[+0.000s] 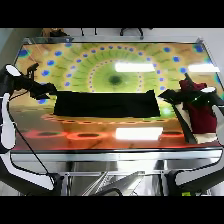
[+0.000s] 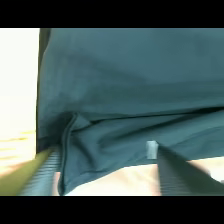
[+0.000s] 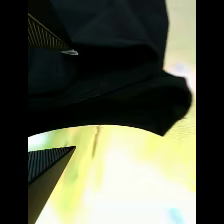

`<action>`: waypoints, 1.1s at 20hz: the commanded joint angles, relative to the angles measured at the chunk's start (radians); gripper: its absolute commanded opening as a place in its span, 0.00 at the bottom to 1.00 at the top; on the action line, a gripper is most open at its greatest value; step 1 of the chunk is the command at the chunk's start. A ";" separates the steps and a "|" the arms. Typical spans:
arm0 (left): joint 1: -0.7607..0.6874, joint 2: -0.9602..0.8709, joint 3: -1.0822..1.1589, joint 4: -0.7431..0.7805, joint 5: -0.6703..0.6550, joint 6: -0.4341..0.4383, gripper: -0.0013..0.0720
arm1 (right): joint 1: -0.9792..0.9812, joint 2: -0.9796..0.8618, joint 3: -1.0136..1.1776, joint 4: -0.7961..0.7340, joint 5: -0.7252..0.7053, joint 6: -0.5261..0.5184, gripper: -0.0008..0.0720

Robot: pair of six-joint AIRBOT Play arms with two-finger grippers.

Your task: Fold the shirts.

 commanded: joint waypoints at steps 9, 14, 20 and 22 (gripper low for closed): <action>-0.172 0.034 0.000 -0.263 0.077 0.013 0.04 | 0.101 -0.114 0.011 0.150 0.030 -0.069 0.15; -0.428 -0.090 0.000 -0.261 0.183 0.012 0.04 | 0.099 -0.015 0.167 0.167 0.173 -0.017 0.04; -0.765 -0.272 0.014 -0.317 0.534 -0.078 0.04 | 0.093 0.052 0.494 0.200 0.464 0.192 0.04; -0.815 -0.351 0.109 -0.449 0.570 -0.081 0.04 | 0.097 0.052 0.571 0.232 0.528 0.243 0.04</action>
